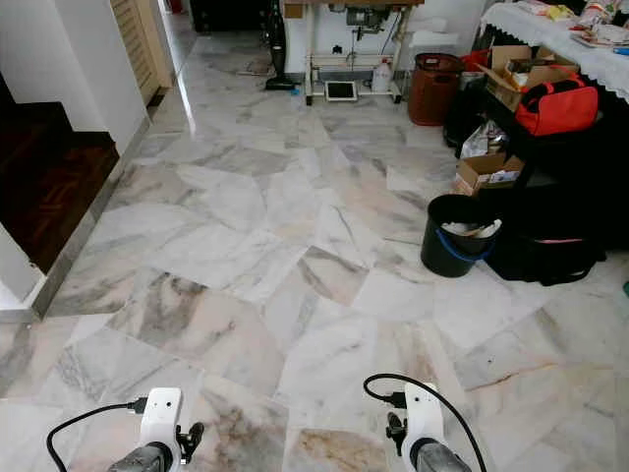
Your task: Setting the table
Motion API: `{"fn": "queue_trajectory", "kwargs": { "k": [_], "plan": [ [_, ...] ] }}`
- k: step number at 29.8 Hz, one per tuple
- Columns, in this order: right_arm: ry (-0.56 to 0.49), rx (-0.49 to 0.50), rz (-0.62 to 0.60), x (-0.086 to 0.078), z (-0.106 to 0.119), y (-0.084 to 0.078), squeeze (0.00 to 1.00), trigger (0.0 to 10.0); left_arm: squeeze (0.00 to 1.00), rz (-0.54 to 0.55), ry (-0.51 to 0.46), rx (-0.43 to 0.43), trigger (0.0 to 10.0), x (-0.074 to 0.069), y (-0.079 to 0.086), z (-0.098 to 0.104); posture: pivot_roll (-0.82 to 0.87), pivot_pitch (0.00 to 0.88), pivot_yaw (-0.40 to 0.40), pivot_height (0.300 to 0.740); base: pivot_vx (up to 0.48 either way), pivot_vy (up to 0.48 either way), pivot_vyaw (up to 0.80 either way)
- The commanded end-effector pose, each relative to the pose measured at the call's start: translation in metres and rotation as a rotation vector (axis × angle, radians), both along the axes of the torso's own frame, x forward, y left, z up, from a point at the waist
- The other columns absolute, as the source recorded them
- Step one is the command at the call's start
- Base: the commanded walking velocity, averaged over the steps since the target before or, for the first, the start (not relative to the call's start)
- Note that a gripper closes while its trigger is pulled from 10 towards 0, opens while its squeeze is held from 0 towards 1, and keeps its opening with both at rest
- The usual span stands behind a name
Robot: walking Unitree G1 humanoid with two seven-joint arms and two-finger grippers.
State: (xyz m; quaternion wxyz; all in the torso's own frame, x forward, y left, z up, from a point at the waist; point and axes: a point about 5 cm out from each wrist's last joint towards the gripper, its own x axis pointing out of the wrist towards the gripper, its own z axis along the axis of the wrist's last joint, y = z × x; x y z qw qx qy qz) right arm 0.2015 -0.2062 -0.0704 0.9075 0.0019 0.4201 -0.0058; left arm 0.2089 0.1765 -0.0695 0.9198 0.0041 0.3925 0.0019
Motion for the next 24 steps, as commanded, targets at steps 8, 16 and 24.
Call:
{"fn": "queue_trajectory", "kwargs": {
  "k": [8,16,24],
  "plan": [
    [0.022,-0.021,-0.02,-0.0056,-0.0029,-0.0029,0.0,10.0,0.0,-0.027,0.015,0.007,10.0,-0.0033,0.0001,-0.0019,0.02,0.0,-0.005,0.74,0.0,0.0,-0.76],
    [0.016,-0.019,-0.03,-0.003,-0.0016,-0.0027,0.0,10.0,0.0,-0.017,0.008,0.011,10.0,-0.001,0.0016,-0.0005,0.03,0.0,-0.009,0.74,0.0,0.0,-0.76],
    [0.015,-0.019,-0.043,-0.0026,-0.0012,-0.0039,0.0,10.0,0.0,-0.017,0.012,0.015,10.0,-0.0011,0.0029,-0.0006,0.02,0.0,-0.007,0.74,0.0,0.0,-0.76]
  ]
}}
